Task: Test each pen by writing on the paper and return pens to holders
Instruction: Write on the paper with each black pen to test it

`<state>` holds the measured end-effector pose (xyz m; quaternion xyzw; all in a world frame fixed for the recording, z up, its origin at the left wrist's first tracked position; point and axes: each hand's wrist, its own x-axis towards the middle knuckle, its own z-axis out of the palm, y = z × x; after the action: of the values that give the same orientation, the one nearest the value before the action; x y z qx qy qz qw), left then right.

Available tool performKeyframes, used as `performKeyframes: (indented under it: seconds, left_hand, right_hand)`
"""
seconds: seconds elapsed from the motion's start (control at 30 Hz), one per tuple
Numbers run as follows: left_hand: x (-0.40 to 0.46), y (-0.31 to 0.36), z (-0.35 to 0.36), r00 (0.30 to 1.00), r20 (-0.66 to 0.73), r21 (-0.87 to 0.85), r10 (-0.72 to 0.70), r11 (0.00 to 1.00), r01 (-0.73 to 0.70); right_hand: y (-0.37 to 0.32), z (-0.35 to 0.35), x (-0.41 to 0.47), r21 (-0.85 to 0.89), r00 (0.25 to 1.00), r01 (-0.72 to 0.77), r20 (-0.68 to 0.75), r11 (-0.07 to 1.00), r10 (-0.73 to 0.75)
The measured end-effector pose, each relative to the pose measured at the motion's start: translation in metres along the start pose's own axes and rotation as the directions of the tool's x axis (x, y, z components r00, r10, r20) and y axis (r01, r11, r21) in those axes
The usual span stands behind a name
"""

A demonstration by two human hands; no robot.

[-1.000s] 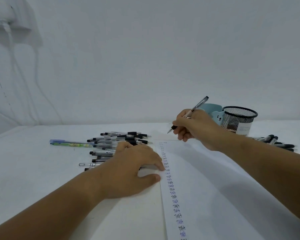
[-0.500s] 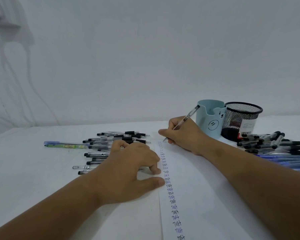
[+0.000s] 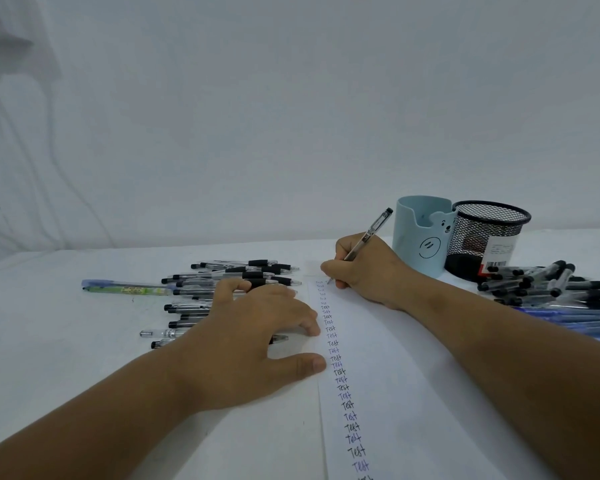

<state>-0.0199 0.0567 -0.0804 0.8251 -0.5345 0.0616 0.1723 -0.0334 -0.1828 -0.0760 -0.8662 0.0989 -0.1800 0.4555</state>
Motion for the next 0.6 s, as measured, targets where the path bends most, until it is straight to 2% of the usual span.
performKeyframes:
  seconds: [0.6]
  left_hand:
    - [-0.0012, 0.0024, -0.0018, 0.999, 0.031, -0.012, -0.041, 0.999, 0.041]
  right_hand:
    - [0.0015, 0.0016, 0.0010, -0.026, 1.000, 0.023, -0.002, 0.999, -0.023]
